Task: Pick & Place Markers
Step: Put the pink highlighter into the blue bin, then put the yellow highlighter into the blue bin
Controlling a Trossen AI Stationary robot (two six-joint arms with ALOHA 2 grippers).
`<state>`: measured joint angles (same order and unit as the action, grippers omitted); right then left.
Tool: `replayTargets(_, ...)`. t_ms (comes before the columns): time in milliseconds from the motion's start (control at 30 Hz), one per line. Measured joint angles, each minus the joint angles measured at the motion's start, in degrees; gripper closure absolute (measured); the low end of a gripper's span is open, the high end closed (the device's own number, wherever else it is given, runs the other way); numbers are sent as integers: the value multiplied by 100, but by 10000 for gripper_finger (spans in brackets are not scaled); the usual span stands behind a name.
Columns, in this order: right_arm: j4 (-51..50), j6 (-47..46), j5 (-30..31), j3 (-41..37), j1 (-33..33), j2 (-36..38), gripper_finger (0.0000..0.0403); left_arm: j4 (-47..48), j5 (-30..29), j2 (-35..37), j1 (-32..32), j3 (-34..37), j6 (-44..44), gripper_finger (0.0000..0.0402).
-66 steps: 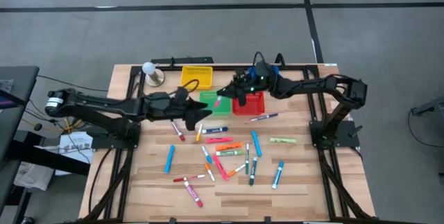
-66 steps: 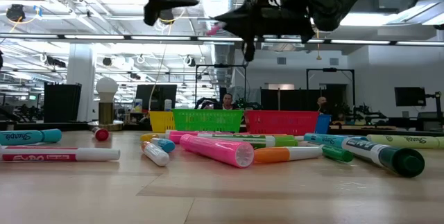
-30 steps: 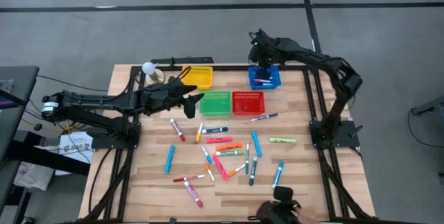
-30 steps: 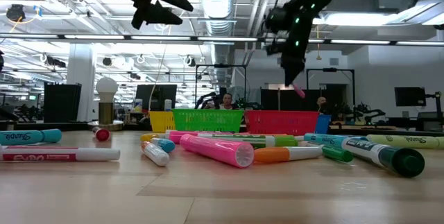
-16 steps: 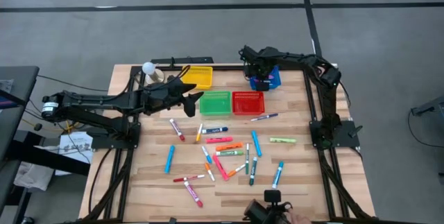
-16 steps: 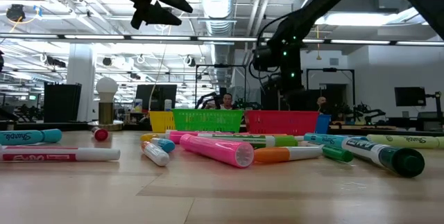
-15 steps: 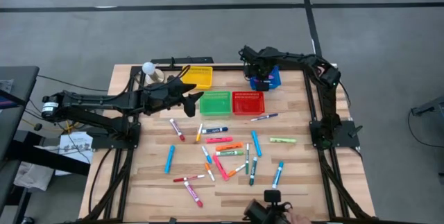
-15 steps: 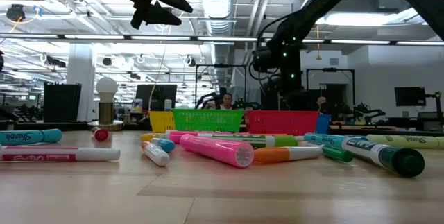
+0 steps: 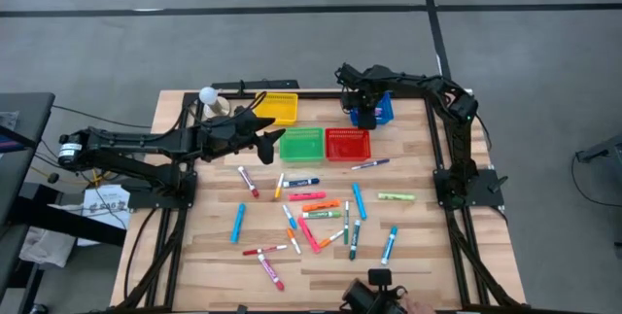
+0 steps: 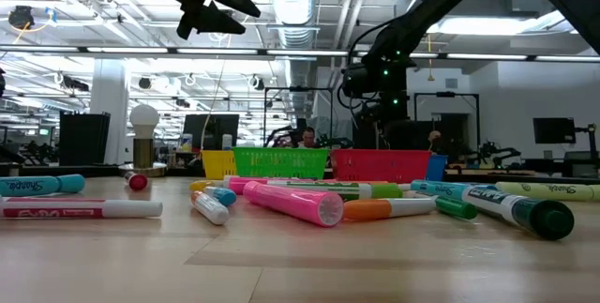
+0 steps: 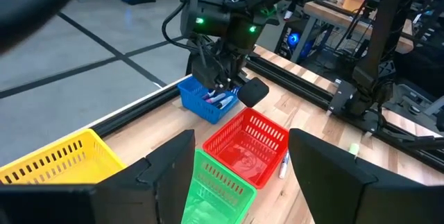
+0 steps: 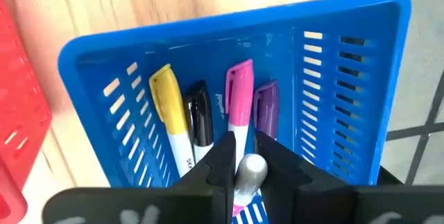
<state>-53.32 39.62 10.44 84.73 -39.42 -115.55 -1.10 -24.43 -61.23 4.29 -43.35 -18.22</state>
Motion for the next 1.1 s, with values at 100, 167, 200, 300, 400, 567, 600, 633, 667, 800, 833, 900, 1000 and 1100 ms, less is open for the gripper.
replayTargets(100, -2, 4, -2, -2, 2, 0, 361, 0, 0, 0, 0, 0, 0, 171)
replayTargets(167, -3, 44, -5, -2, 2, 0, 360, 0, 0, 0, 0, 0, 0, 171)
replayTargets(200, -17, 101, -8, -2, 2, 0, 358, 0, 0, -2, 0, 0, 0, 170)
replayTargets(300, -24, 138, -15, -3, 2, 0, 349, 0, 1, 0, 0, 0, 0, 170)
replayTargets(400, -26, 142, -20, -4, 2, 0, 337, 2, 2, 0, 0, 0, 0, 171)
replayTargets(567, -68, 140, 9, -4, 5, 0, 316, 2, 2, 0, 0, 0, 0, 170)
replayTargets(600, -68, 133, 22, -3, 13, 0, 313, 2, 2, 0, 0, 0, 0, 170)
replayTargets(633, -90, 79, 41, 17, 17, 0, 311, 2, 2, 0, 0, 0, 0, 170)
replayTargets(667, -102, 1, 68, 61, 19, 0, 311, 2, 2, -1, 0, 0, 0, 171)
replayTargets(800, -326, -103, 79, 392, 71, 33, 316, 2, 2, 0, 0, 0, 0, 171)
replayTargets(833, -378, -106, 17, 491, 82, 69, 318, 2, 2, 0, 0, 0, 0, 170)
replayTargets(900, -395, -122, -113, 679, 119, 215, 325, 3, 4, 0, 0, 0, 0, 170)
replayTargets(1000, -421, -249, -439, 845, 163, 597, 334, 2, 4, 0, -4, 0, 0, 171)
replayTargets(1100, -422, -463, -1034, 852, 190, 1124, 340, 6, 26, 0, -22, 0, 0, 171)
